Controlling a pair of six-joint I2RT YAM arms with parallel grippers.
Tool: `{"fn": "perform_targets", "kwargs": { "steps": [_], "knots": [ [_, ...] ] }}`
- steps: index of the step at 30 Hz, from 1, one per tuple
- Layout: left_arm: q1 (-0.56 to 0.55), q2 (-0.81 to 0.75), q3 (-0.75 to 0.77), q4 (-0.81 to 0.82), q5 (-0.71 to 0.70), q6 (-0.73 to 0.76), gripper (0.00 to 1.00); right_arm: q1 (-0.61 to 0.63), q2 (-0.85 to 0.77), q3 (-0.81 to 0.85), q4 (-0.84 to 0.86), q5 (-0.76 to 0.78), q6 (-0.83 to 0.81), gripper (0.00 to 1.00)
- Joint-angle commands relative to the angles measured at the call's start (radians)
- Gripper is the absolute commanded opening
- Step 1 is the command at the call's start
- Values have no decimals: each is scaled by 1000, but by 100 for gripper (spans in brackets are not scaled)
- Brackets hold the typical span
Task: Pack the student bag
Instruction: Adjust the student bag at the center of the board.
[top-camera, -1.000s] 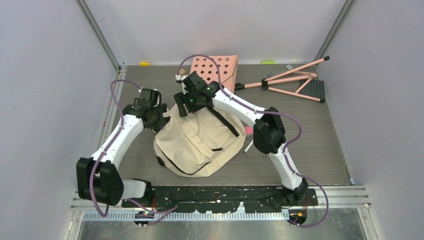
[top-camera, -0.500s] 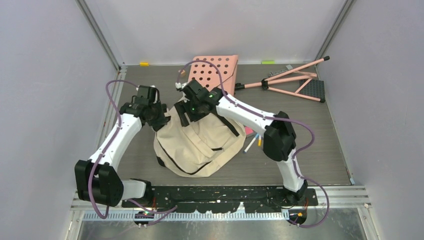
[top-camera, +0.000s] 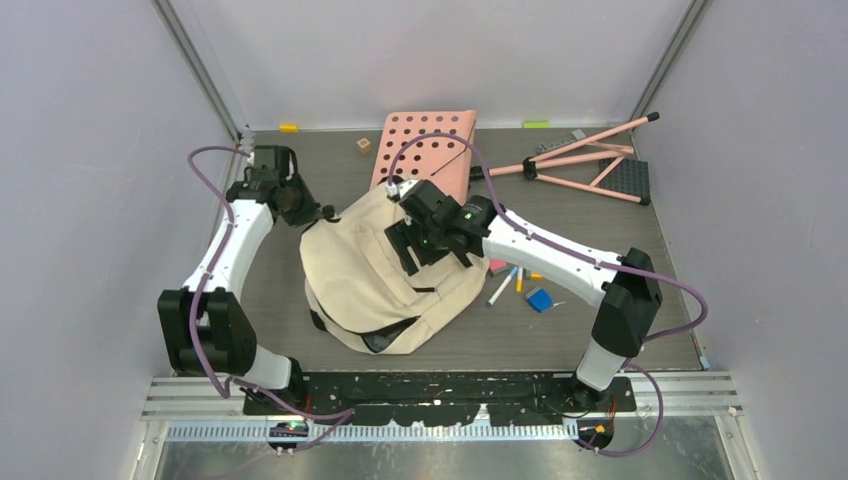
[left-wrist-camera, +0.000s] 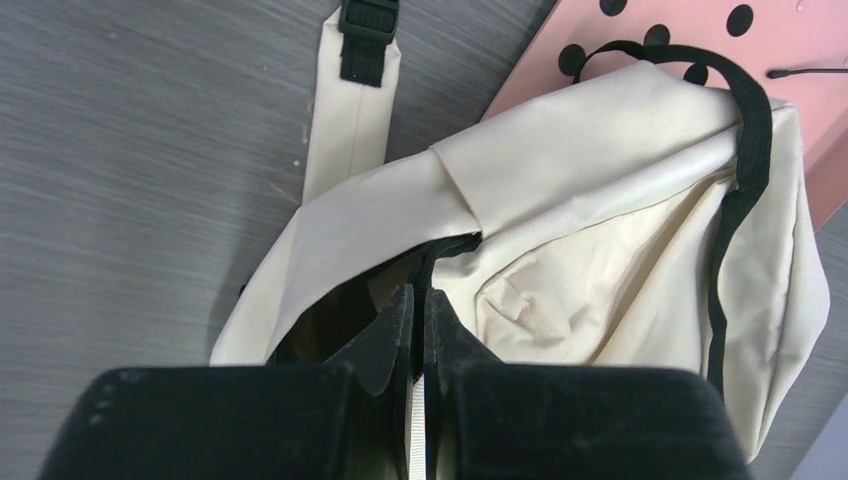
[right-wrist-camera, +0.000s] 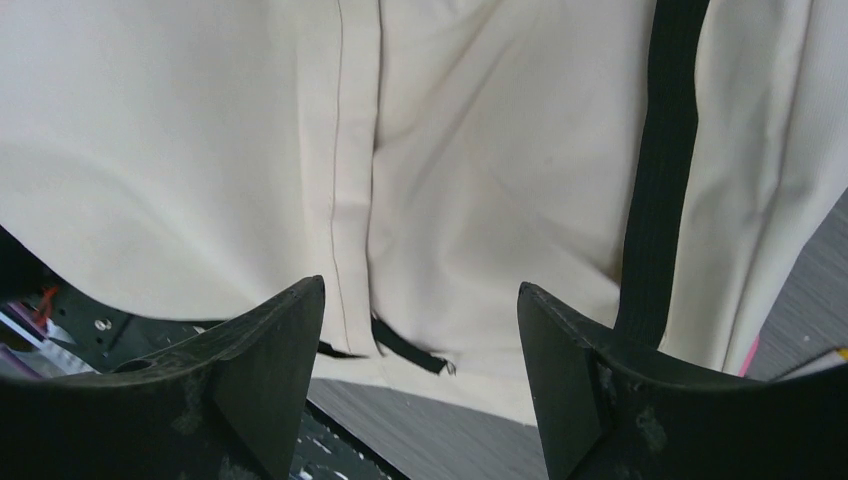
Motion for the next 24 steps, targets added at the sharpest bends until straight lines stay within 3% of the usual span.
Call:
{"fn": "perform_targets", "kwargs": {
  "steps": [1, 7, 10, 13, 15, 20, 24],
  "knots": [
    [13, 58, 72, 123, 23, -19, 0, 48, -93, -64, -47, 60, -3, 76],
    [13, 89, 80, 125, 26, 23, 1, 91, -180, -157, -36, 83, 61, 76],
    [13, 78, 105, 70, 56, 58, 19, 110, -193, -188, -42, 99, 81, 76],
    [13, 16, 92, -14, 53, 83, 52, 133, -210, -222, -29, 122, 89, 76],
    [13, -44, 65, -76, 27, 86, 67, 144, -213, -243, -10, 144, 89, 76],
    [13, -218, -38, -243, -30, 28, 81, 151, -183, -239, 20, 190, 91, 77],
    [13, -342, -148, -340, 5, -34, 91, 185, -170, -232, 49, 221, 117, 76]
  ]
}}
